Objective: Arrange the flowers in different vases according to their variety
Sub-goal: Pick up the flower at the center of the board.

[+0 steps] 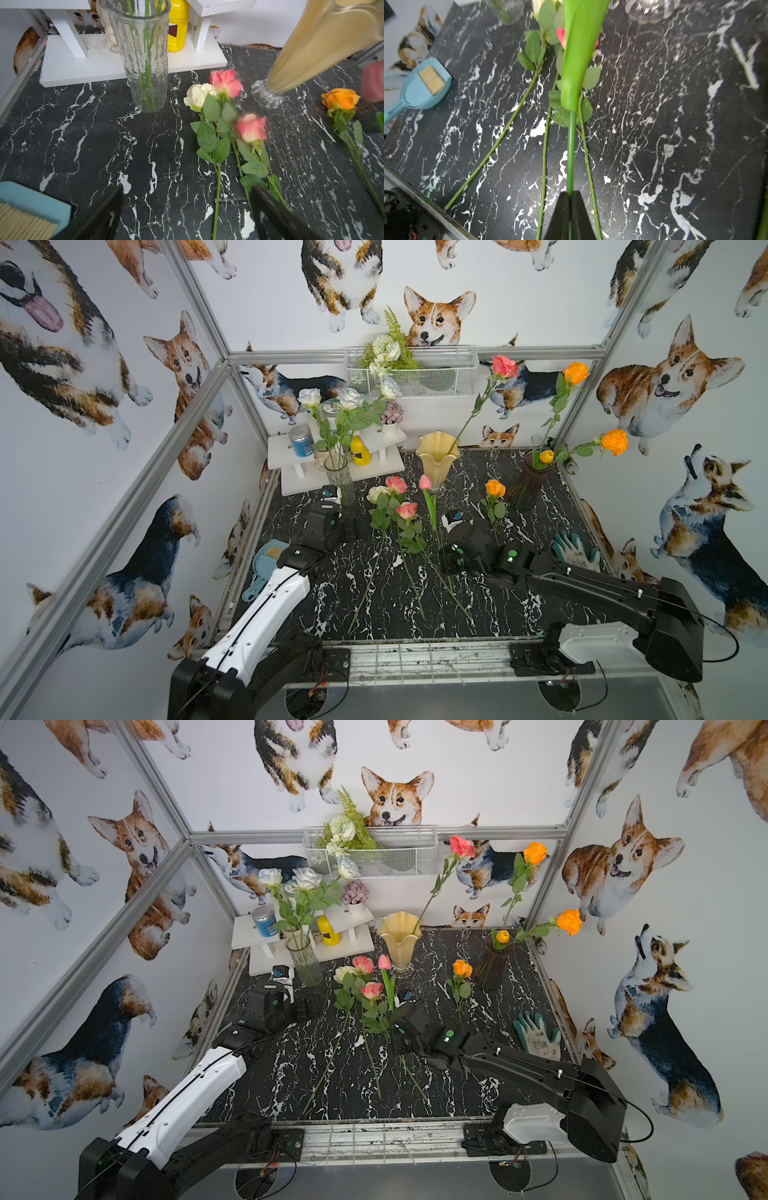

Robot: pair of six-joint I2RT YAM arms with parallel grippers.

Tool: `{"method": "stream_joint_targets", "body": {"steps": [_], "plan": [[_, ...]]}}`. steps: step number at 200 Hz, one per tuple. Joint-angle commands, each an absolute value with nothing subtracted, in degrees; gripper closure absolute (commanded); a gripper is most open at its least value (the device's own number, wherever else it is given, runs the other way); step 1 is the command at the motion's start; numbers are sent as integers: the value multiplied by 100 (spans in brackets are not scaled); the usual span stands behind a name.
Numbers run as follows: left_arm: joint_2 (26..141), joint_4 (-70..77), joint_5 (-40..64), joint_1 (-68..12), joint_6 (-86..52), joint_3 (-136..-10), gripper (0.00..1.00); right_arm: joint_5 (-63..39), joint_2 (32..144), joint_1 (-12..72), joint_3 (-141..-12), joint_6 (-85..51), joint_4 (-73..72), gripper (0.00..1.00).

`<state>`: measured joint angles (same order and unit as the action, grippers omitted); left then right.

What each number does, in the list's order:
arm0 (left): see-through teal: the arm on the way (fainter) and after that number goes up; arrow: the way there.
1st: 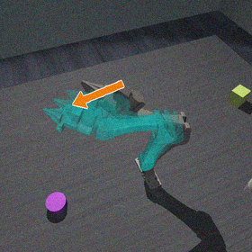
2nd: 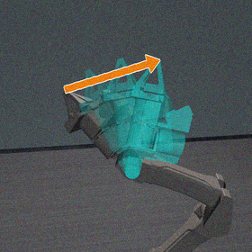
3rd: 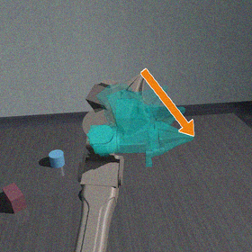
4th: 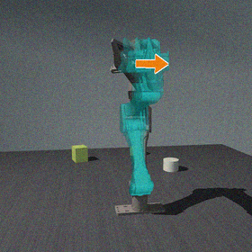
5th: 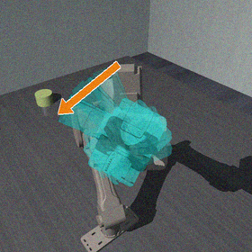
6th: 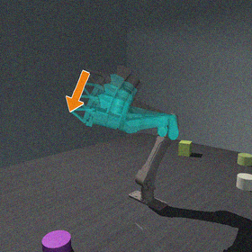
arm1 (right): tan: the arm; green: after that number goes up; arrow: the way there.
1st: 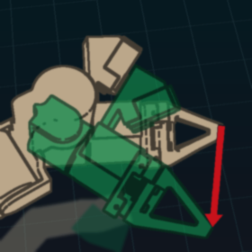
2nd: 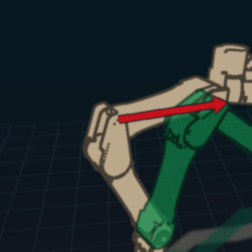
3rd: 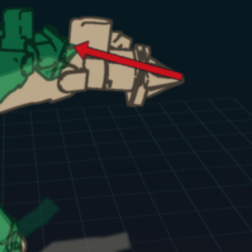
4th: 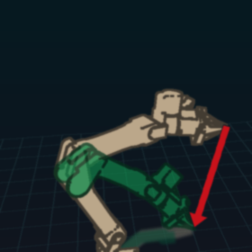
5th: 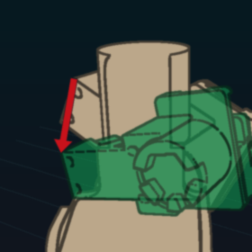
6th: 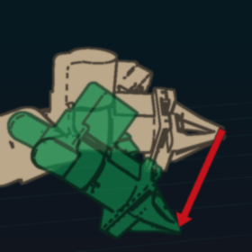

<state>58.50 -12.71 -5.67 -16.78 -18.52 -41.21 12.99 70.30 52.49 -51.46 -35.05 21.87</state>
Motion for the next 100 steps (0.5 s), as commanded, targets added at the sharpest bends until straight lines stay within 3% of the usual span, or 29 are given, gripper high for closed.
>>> {"method": "stream_joint_targets", "body": {"steps": [1, 59, 100], "plan": [[5845, -1450, -398, -1687, -1894, -3982, 0, 1883, 6804, 5247, -5333, -3151, 1873, 100], [5906, -1428, -267, -1722, -1876, -3955, 0, 2386, 6543, 4633, -5759, -2094, 691, 100], [6006, -1408, 29, -1800, -1863, -3929, 0, 2490, 7097, 4098, -6428, -1029, -430, 100]]}}
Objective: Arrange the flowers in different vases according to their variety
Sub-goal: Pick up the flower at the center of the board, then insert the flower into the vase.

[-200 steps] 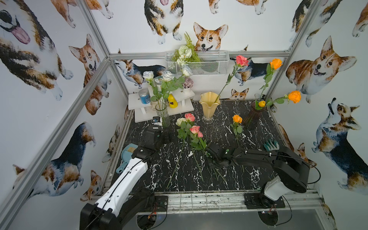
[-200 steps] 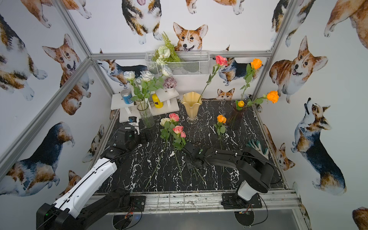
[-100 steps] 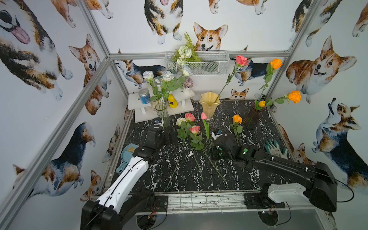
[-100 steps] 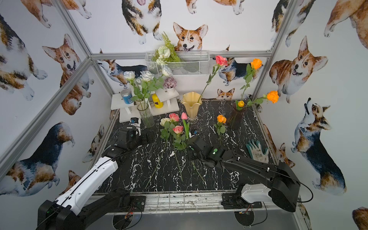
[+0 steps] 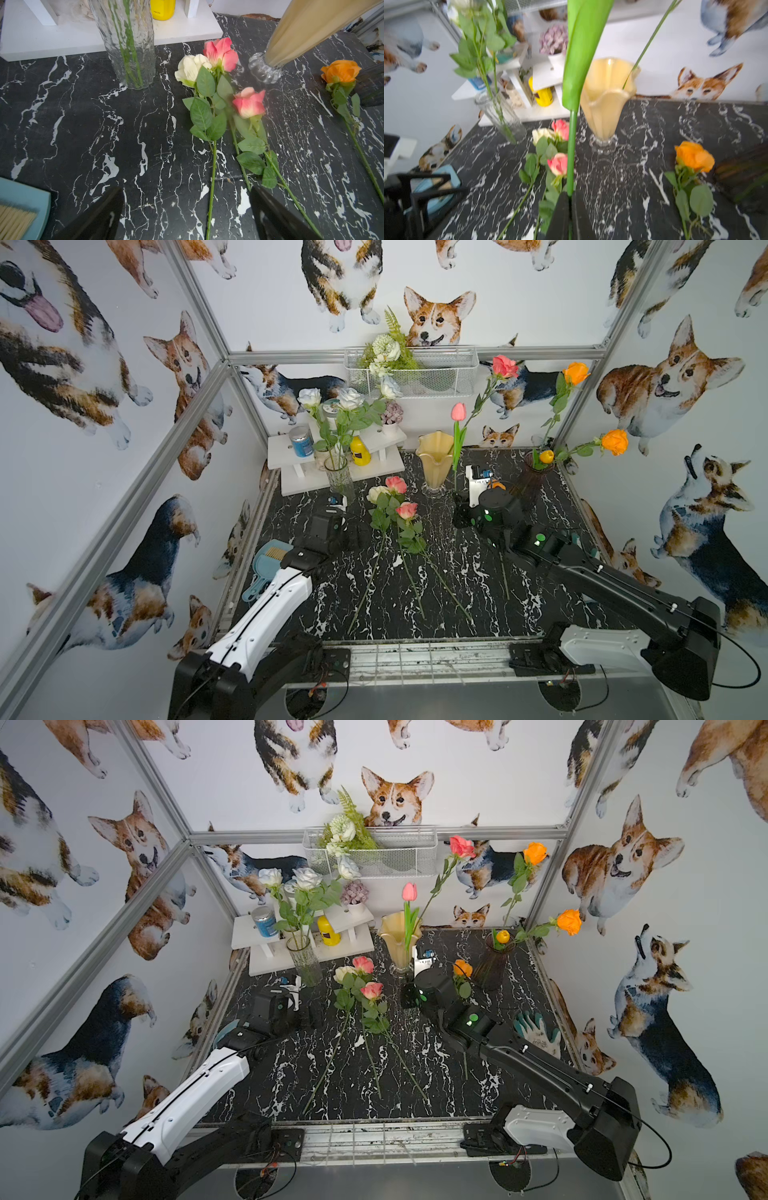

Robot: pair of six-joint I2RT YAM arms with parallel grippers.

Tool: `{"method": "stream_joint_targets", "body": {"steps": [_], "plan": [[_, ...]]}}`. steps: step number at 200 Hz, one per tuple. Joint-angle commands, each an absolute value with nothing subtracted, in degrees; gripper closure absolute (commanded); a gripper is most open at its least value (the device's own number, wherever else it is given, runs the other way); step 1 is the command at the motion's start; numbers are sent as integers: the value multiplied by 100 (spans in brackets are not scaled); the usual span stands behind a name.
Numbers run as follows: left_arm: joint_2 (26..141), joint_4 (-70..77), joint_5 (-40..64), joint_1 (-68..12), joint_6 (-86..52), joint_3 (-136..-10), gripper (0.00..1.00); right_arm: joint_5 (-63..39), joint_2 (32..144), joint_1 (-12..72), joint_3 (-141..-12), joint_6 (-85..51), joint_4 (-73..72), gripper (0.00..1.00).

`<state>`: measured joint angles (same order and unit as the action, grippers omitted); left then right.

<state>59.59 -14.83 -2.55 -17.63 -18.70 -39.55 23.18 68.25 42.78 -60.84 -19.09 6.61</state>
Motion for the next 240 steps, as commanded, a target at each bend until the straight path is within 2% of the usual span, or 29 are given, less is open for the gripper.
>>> {"method": "stream_joint_targets", "body": {"steps": [1, 53, 132, 177, 235, 240], "plan": [[6009, -1403, 41, -1801, -1863, -3929, 0, 2484, 7108, 4092, -6448, -1002, -461, 100], [6218, -1321, 600, -1888, -1811, -3922, 0, 2398, 8339, 3542, -7524, -306, -1718, 100], [6283, -1310, 627, -1882, -1793, -3935, 0, 2617, 10046, 3230, -8587, 346, -3150, 100], [6259, -1327, 584, -1890, -1793, -3929, 0, 2948, 10469, 3223, -8534, 500, -3699, 100], [6231, -1336, 532, -1887, -1811, -3929, 0, 3014, 10635, 3222, -8417, 344, -3562, 100], [6233, -1335, 528, -1886, -1809, -3929, 0, 3014, 10620, 3224, -8392, 343, -3548, 95]]}}
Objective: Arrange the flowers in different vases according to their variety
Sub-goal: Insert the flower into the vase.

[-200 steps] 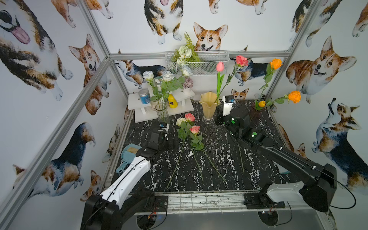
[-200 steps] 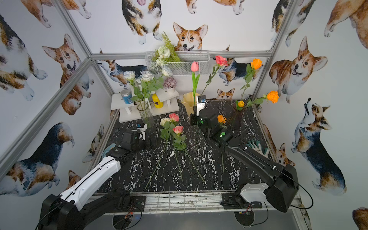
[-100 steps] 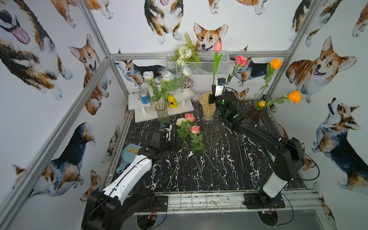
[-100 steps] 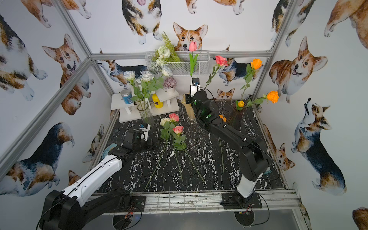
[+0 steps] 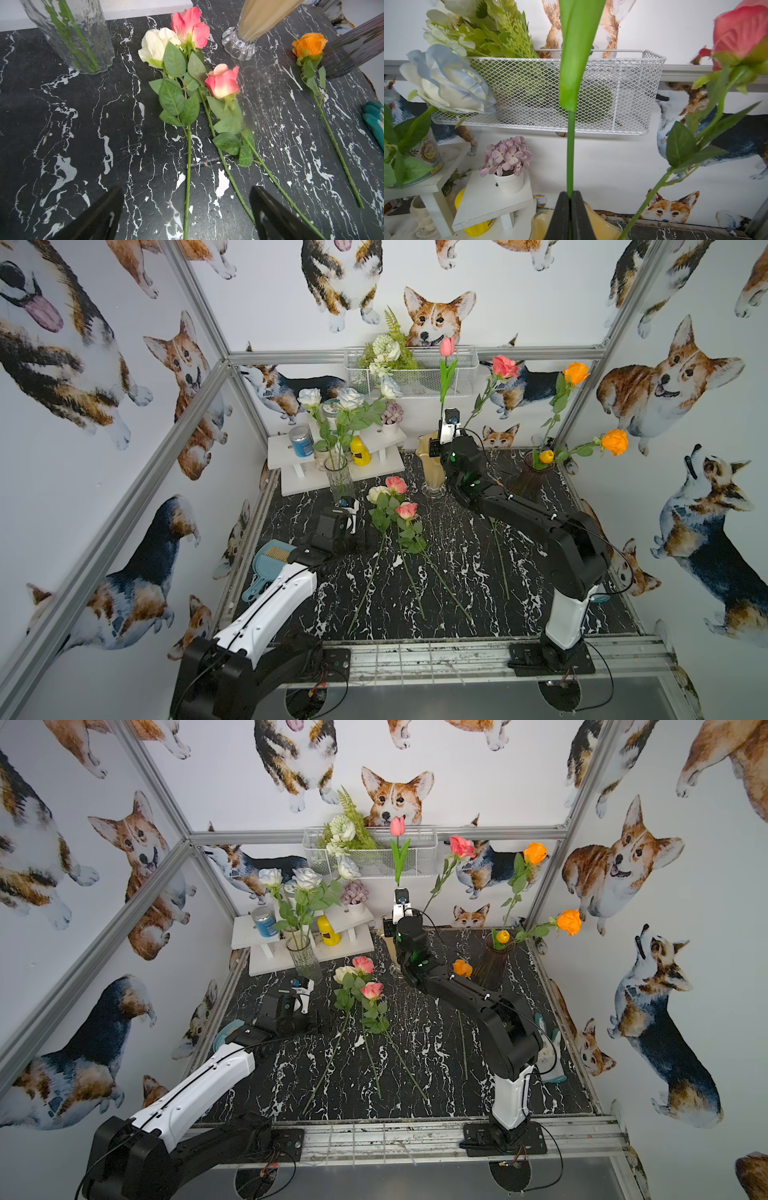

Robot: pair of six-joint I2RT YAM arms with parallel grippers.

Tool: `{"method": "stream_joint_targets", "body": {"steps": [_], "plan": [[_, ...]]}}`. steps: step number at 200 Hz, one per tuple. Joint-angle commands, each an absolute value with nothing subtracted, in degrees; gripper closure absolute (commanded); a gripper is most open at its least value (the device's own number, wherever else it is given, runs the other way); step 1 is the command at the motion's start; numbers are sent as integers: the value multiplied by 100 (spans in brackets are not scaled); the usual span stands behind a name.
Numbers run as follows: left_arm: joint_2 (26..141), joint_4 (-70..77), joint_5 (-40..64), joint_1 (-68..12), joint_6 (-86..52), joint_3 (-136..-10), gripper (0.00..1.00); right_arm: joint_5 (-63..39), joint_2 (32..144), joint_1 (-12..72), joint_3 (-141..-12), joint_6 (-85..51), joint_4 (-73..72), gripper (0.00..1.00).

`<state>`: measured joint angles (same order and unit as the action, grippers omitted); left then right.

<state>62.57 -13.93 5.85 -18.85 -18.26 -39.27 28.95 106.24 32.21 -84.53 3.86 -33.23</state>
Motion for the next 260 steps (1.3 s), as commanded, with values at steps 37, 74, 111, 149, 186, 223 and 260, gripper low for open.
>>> {"method": "stream_joint_targets", "body": {"steps": [37, 74, 111, 149, 186, 223, 260], "plan": [[6239, -1336, 505, -1885, -1820, -3938, 0, 2984, 10471, 3223, -8208, 333, -3464, 64], [6240, -1336, 498, -1887, -1824, -3938, 0, 2936, 10286, 3220, -8089, 327, -3357, 54], [6258, -1381, 464, -1898, -1821, -3946, 0, 2773, 10026, 3233, -7964, 208, -3036, 40], [6310, -1406, 442, -1920, -1820, -3955, 0, 2532, 9594, 3261, -7742, 0, -2347, 19], [6359, -1433, 448, -1951, -1811, -3973, 0, 2175, 8957, 3260, -7444, -260, -1342, 3], [6407, -1443, 462, -1977, -1802, -3990, 0, 1694, 8209, 3241, -7127, -702, -115, 1], [6416, -1452, 498, -1991, -1793, -4008, 0, 980, 7658, 3047, -6933, -1071, 1230, 2]]}}
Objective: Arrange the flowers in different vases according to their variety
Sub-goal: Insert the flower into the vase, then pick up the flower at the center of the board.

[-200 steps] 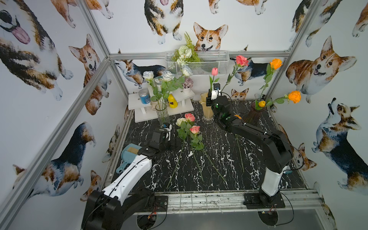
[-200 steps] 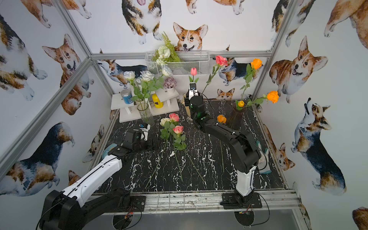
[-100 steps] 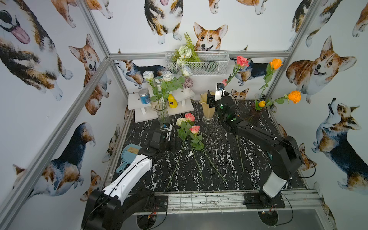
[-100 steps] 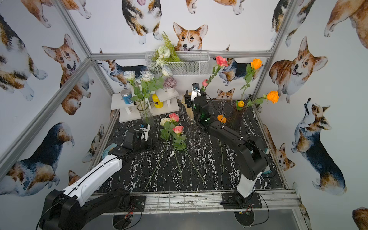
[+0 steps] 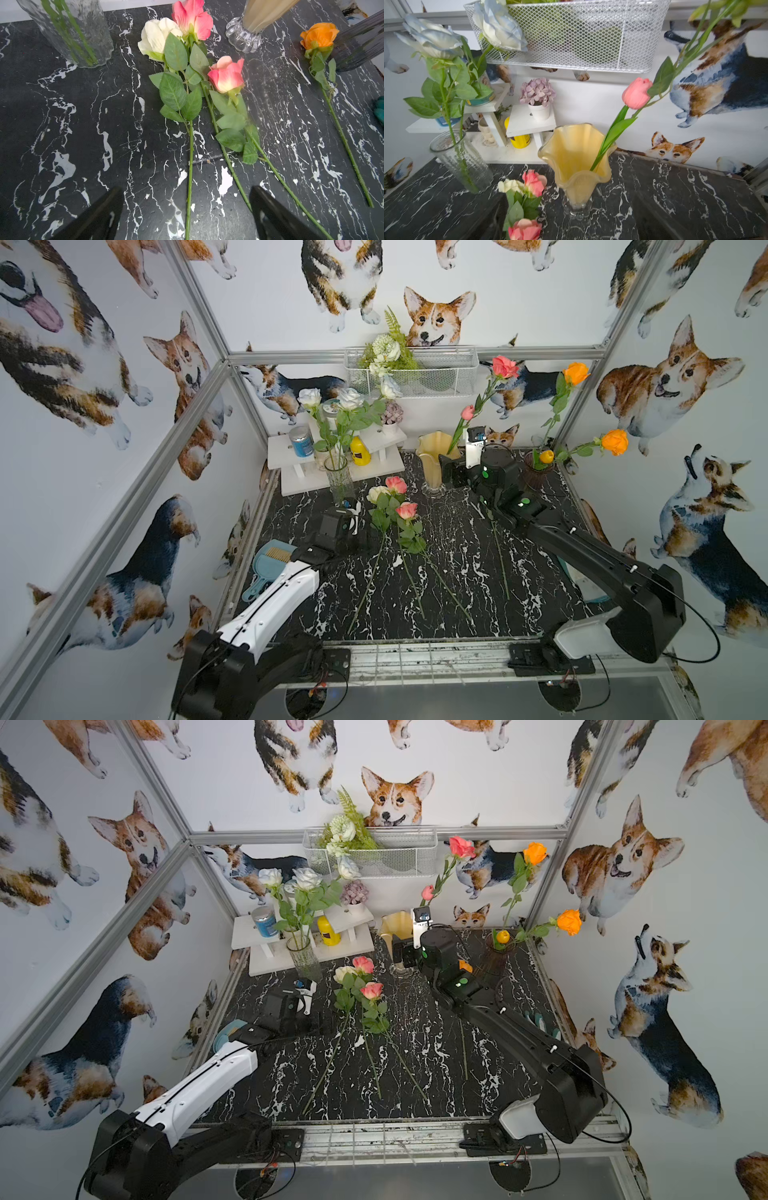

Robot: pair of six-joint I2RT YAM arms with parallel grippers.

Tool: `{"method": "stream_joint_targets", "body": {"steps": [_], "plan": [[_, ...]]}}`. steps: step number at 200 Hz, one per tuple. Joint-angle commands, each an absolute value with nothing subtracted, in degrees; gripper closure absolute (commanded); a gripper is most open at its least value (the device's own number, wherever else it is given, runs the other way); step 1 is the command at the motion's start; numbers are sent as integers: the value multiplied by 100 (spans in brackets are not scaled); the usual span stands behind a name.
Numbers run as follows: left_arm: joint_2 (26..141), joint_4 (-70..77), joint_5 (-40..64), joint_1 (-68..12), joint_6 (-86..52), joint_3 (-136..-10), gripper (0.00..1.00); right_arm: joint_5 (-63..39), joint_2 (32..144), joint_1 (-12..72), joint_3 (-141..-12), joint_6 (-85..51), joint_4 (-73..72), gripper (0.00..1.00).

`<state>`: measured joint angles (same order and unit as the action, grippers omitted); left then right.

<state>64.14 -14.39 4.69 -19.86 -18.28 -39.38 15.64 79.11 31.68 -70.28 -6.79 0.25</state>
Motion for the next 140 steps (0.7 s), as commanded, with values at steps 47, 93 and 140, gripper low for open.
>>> {"method": "stream_joint_targets", "body": {"steps": [47, 93, 140], "plan": [[6425, -1450, 557, -1997, -1785, -4017, 0, 333, 7127, 2615, -6586, -1265, 2581, 3], [6442, -1451, 594, -2000, -1775, -4025, 0, 34, 6779, 2148, -5810, -1266, 3195, 4], [6460, -1475, 620, -2012, -1775, -4035, 0, -360, 7000, 1460, -5355, -1221, 3383, 5]]}}
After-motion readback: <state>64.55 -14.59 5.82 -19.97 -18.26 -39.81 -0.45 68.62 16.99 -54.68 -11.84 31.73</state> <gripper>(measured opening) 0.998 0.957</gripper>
